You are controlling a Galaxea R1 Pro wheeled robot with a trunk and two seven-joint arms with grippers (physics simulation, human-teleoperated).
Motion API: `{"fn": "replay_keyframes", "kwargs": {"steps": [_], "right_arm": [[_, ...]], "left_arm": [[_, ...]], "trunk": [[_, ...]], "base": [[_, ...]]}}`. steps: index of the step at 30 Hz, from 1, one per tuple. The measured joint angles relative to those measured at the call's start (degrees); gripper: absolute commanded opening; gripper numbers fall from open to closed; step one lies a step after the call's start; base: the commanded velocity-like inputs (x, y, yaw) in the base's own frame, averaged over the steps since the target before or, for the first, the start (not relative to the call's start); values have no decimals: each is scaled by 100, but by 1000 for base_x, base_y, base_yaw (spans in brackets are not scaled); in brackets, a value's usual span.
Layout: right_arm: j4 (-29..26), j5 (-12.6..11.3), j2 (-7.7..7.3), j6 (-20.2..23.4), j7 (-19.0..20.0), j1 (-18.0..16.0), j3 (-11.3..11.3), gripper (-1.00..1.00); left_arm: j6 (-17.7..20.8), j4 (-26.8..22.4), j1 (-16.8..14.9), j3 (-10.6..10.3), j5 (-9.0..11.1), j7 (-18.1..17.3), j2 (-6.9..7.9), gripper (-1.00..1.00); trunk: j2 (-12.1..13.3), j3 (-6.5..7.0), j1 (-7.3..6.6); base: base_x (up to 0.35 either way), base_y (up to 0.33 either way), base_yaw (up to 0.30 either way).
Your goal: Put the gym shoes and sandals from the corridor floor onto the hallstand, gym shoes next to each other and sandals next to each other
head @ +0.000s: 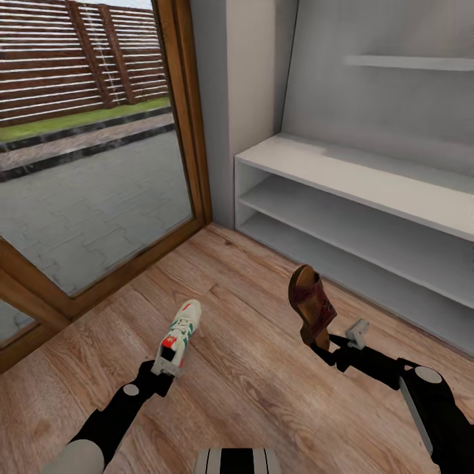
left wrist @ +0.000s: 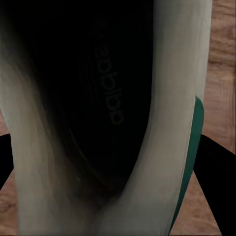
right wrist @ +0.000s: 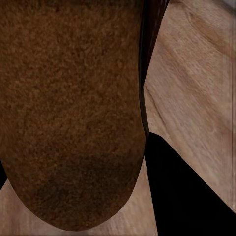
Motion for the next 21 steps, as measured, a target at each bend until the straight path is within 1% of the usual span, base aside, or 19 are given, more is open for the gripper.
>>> {"fn": "replay_keyframes", "kwargs": {"steps": [1,3,4,6,10,15,17,20,21], "right_arm": [[3,0,-6,0,0,0,-42,-100],[18,4,1,-1,-11,0,-109,-100],[19,-3,50,-8,-24,1,-116,-100],[30,4,63,-12,-27,7,-116,-100],[141,8,72,-26,-39,29,-116,-100],[281,12,74,-32,-85,38,-123,-100],[370,17,69,-29,-283,42,-124,-100],[431,15,66,-18,-773,44,-122,-100],[433,11,66,-15,-839,44,-120,-100]], "left_arm": [[-8,48,0,33,78,1,3,-100],[-82,162,37,87,332,6,10,-100],[-413,232,260,106,772,1,12,-100],[-482,256,354,103,841,-2,11,-100],[-536,257,498,102,898,-3,11,-100],[-554,252,539,104,921,-2,7,-100],[-557,251,543,106,930,0,4,-100],[-561,251,546,107,1005,-1,3,-100],[-561,252,546,107,1023,-2,3,-100]], "trunk": [[40,18,-22],[120,54,-66],[160,79,-88],[240,132,-132],[401,239,-220],[601,373,-330],[682,426,-373],[802,507,-439],[842,534,-461]], "base": [[0,0,0],[0,0,-34],[0,0,-71],[0,0,-77],[0,0,-81],[0,0,-83],[0,0,-83],[0,0,-83],[0,0,-83]]}}
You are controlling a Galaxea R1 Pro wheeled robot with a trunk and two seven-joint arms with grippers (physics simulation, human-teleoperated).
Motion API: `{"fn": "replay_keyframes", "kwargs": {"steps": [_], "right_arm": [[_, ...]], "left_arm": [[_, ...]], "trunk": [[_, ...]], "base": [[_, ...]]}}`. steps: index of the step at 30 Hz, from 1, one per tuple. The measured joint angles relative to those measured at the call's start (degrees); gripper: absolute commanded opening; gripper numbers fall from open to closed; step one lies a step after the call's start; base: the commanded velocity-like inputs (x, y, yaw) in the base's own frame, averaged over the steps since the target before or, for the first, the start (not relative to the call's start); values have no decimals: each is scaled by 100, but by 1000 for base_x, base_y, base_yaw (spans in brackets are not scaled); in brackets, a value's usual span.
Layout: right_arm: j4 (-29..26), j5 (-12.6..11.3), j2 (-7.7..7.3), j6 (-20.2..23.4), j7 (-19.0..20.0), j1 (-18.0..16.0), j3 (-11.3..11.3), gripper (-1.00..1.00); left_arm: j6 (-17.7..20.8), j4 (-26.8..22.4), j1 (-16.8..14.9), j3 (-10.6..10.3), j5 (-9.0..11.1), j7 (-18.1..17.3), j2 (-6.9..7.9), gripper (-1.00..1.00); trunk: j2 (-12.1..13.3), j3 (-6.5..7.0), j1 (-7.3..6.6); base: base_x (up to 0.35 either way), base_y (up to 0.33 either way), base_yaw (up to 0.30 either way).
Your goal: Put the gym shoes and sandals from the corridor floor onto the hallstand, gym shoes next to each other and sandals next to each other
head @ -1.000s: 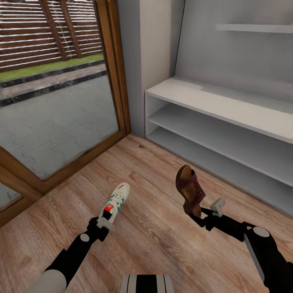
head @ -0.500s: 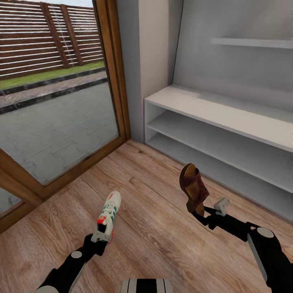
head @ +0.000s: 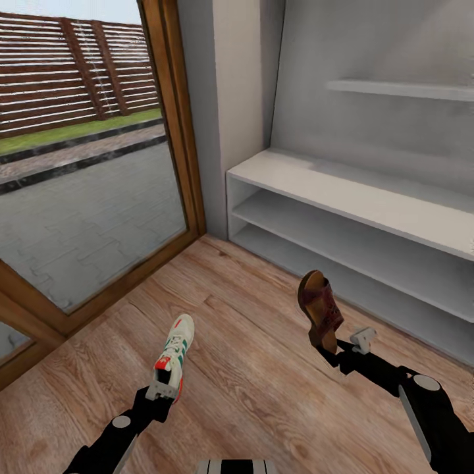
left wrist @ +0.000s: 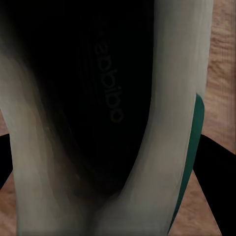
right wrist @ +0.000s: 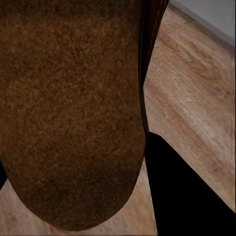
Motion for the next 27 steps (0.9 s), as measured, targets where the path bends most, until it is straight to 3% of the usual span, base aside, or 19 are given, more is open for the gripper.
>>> {"fn": "replay_keyframes", "kwargs": {"steps": [4,8,13,14,16,23,27], "right_arm": [[50,20,5,1,-190,3,14,-100],[435,75,40,-220,-258,145,20,-100],[1625,98,123,-1669,-384,310,13,-100],[2161,96,121,-2160,-775,322,10,-100],[2890,108,118,-2648,-1361,335,18,-100],[4331,67,129,-4002,-2740,337,34,-100],[4846,48,140,-4575,-3232,337,35,-100]], "left_arm": [[-7,-2,4,0,74,0,0,-100],[-10,-2,10,-10,98,-1,0,-100],[-14,-24,79,-18,113,-2,-20,-100],[-11,-45,115,-12,119,-2,-18,-100],[-10,-49,129,-5,127,-2,-17,-100],[-14,-21,138,6,464,-1,4,-100],[-17,-5,191,19,516,0,-3,-100]], "trunk": [[42,54,-22],[42,90,-22],[42,134,-22],[42,143,-22],[42,161,-22],[-198,117,109],[-358,81,197]], "base": [[0,0,-83],[0,0,-82],[0,0,-69],[0,0,-18],[0,0,-8],[0,0,-6],[0,0,-46]]}}
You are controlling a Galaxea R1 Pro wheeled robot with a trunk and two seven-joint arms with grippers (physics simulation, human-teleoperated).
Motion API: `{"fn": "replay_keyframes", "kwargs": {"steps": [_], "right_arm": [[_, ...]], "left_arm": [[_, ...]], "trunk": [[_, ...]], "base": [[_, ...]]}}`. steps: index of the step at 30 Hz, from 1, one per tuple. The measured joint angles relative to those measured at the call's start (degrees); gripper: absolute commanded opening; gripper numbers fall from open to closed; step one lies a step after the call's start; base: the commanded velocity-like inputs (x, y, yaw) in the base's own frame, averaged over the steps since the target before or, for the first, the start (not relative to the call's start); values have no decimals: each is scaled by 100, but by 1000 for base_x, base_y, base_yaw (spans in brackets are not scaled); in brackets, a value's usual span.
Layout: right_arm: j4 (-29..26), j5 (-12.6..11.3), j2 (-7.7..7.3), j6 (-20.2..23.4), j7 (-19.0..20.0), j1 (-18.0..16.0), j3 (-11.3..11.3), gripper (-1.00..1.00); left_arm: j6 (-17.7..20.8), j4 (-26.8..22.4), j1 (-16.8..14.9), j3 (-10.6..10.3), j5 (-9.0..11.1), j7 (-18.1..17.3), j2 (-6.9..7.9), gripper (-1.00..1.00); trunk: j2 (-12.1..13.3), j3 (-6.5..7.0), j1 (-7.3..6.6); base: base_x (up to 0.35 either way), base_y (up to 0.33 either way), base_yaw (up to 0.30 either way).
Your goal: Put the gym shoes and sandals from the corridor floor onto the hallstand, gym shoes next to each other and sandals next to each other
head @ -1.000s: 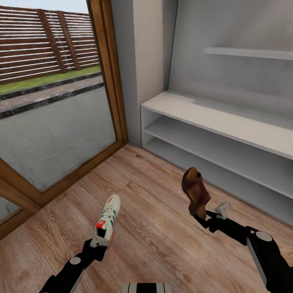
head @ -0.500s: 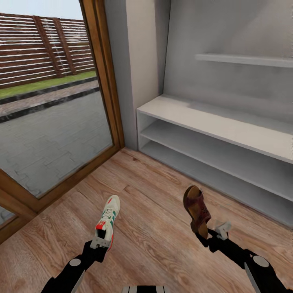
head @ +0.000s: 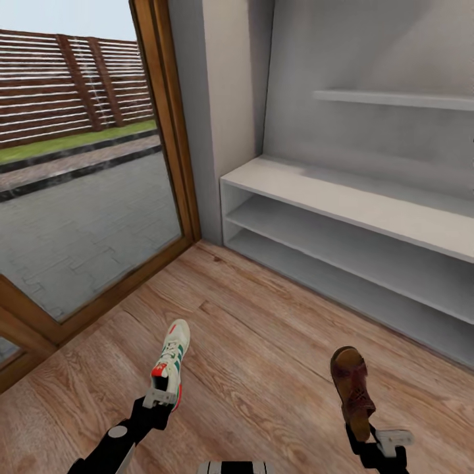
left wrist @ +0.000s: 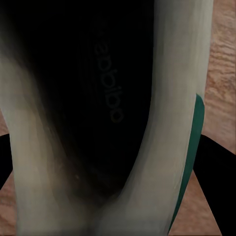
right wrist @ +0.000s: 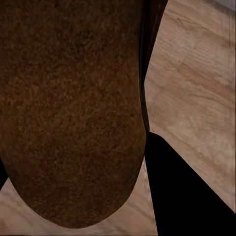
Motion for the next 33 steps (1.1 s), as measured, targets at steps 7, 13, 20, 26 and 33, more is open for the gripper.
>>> {"fn": "replay_keyframes", "kwargs": {"steps": [7,13,20,26,33], "right_arm": [[281,-9,25,-257,-383,-1,-3,-100],[297,-15,27,-272,-409,0,-3,-100],[308,-17,27,-273,-411,0,-3,-100],[313,-18,27,-274,-411,6,-4,-100],[315,-18,27,-278,-411,14,-4,-100]], "left_arm": [[-346,8,36,19,87,230,-21,-100],[-572,187,39,6,173,829,-63,-100],[-601,297,38,4,192,884,-87,-100],[-608,301,38,5,193,887,-94,-100],[-819,430,38,3,183,887,-98,-100]], "trunk": [[-281,-62,154],[-521,-117,286],[-532,-214,304],[-538,-254,314],[-538,-196,314]], "base": [[0,0,-78],[0,0,-153],[0,0,-187],[0,0,-190],[0,0,-190]]}}
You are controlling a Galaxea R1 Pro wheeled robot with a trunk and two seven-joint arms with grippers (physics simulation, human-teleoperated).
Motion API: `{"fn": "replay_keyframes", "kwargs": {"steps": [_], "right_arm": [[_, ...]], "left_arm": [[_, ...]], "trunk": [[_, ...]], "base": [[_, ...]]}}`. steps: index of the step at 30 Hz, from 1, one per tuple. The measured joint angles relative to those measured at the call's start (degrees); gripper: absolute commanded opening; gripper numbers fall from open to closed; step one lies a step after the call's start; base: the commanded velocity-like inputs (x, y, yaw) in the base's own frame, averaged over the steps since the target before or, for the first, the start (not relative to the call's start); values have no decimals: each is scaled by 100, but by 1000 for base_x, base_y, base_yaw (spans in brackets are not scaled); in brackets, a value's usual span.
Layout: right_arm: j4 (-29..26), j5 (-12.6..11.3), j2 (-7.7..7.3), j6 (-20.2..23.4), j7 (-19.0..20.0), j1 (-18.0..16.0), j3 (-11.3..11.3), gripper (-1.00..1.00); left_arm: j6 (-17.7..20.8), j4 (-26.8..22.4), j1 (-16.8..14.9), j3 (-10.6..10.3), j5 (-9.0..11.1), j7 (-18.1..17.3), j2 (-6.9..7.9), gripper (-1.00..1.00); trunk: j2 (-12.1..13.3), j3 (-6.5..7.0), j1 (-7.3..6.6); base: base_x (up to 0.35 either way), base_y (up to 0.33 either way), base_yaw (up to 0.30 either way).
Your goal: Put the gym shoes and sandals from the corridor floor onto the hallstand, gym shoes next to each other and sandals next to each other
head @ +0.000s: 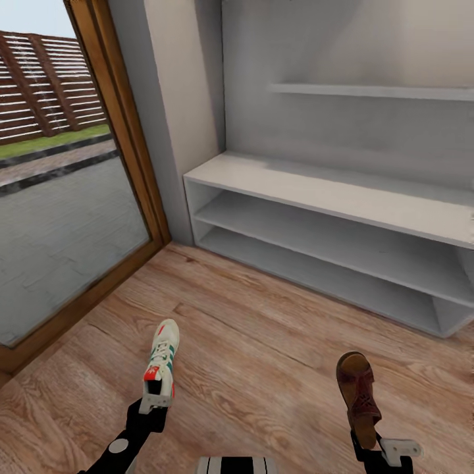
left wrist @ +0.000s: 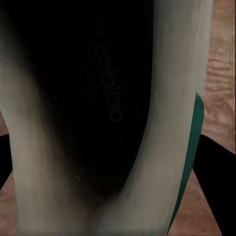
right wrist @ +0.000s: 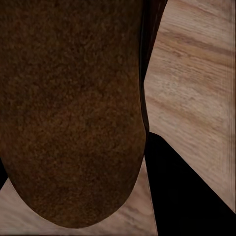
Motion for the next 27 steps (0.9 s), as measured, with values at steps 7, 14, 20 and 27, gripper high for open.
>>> {"fn": "replay_keyframes", "kwargs": {"steps": [7,14,20,27], "right_arm": [[0,0,0,-4,0,3,-7,-100],[59,-8,0,-4,0,12,-9,-100],[61,-7,0,-4,-1,12,-8,-100],[62,-8,0,-4,-2,12,-8,-100]], "left_arm": [[-224,197,0,-7,-7,-12,-12,-100],[-243,206,-1,-8,-4,-101,-6,-100],[-244,206,-1,-12,-3,-106,-11,-100],[-244,208,0,-11,-3,-104,-14,-100]], "trunk": [[0,58,0],[0,116,0],[0,165,0],[0,223,0]], "base": [[0,0,-191],[0,0,-191],[0,0,-191],[0,0,-191]]}}
